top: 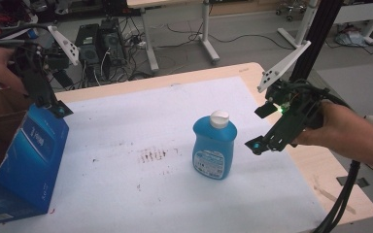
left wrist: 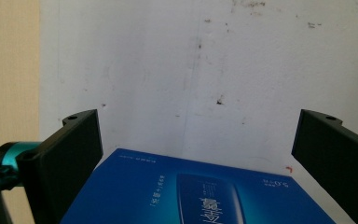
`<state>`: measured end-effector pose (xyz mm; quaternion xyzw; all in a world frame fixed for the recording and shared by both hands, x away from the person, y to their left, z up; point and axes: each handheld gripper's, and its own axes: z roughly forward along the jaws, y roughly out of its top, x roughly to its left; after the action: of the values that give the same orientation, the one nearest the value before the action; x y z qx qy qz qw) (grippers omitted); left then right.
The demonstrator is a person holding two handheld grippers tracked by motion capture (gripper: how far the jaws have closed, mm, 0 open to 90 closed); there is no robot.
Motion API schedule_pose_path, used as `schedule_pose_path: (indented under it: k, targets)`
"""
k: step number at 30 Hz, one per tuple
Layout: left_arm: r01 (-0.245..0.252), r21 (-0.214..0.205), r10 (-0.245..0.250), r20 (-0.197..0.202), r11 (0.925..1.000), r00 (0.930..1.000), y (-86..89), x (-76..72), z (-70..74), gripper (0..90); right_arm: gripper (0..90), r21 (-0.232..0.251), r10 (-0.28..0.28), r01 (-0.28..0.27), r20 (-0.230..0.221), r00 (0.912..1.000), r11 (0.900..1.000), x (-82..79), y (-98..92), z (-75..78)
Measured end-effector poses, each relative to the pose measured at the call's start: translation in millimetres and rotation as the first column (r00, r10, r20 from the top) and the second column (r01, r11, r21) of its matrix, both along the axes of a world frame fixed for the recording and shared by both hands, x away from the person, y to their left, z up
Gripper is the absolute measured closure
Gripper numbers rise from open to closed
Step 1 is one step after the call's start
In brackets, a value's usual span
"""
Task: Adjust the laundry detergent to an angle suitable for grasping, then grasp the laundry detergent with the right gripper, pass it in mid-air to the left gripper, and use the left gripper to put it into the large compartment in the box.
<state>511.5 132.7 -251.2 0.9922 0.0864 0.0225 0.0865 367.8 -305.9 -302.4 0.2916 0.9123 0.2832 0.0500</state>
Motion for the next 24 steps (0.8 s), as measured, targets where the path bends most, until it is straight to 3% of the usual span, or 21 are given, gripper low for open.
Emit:
schedule_pose_path:
  k: [17,24]
  targets:
    - [-0.011,-0.004,0.011,0.010,0.9999,0.9999,3.7,-6.4,3.4,1.7,1.7,0.001,0.012,-0.012,-0.002,0.9999,0.9999,-2.3,3.2,0.7]
    - [-0.011,0.003,0.011,0.006,0.9999,0.9999,3.9,-5.8,2.2,1.7,1.7,0.028,0.003,-0.003,0.000,1.0000,0.9996,-2.7,5.1,-5.5]
